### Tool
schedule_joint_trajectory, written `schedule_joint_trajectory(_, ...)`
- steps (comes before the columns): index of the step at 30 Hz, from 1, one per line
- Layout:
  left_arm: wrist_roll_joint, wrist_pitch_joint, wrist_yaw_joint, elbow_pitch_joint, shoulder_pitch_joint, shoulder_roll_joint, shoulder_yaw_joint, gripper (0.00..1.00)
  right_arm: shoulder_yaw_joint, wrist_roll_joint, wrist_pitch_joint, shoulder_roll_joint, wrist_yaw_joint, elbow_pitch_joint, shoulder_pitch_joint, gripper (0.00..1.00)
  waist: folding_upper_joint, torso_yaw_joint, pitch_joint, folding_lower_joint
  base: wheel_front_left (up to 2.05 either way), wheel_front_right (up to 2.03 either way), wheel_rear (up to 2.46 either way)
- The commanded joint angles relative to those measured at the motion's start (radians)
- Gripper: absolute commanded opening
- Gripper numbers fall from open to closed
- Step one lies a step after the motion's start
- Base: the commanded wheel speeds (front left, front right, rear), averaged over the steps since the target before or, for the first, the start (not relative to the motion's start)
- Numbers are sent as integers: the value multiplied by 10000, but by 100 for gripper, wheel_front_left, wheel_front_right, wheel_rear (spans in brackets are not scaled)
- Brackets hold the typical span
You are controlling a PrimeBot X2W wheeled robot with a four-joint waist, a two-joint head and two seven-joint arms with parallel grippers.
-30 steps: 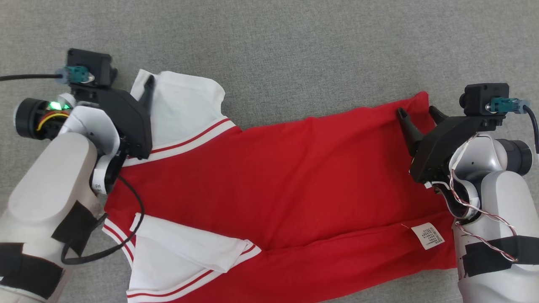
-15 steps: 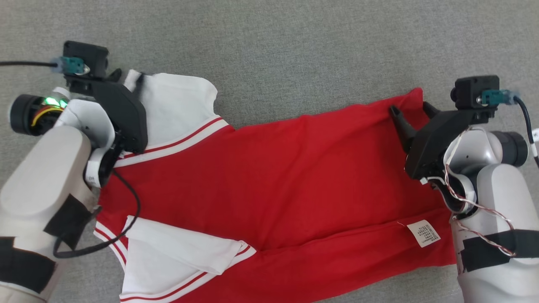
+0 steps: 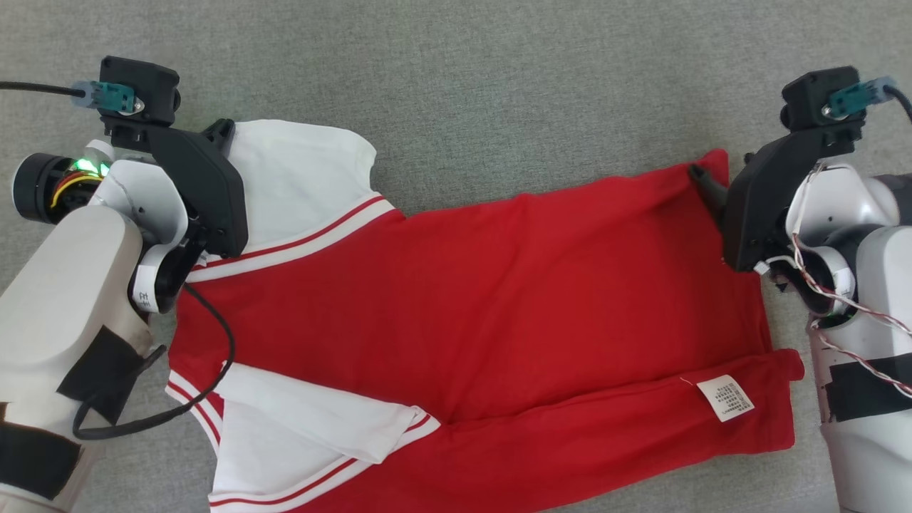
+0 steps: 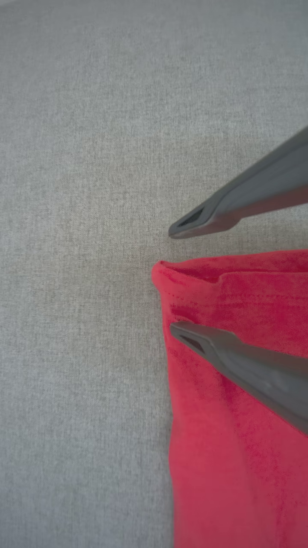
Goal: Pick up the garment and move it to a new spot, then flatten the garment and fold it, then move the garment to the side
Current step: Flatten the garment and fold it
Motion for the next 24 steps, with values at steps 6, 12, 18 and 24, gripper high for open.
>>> schedule_joint_trajectory(6, -97, 165, 111, -414, 374, 145, -56, 0, -268, -561, 528, -153, -24, -300, 27, 100, 0, 135, 110, 0, 0, 0, 0)
schedule_joint_trajectory(12, -127, 322, 225, -751, 341, 196, -84, 0, -171, -704, 552, -412, -24, -268, 1, 100, 0, 166, 292, 0, 0, 0, 0)
schedule_joint_trajectory(18, -170, 349, 294, -887, 363, 249, -90, 0, 251, -226, 749, -534, -24, 107, -15, 95, 0, 198, 395, 0, 0, 0, 0)
schedule_joint_trajectory(24, -155, 92, 355, -894, 402, 224, -56, 0, 799, 365, 550, -643, -11, 340, -63, 44, 0, 249, 407, 0, 0, 0, 0)
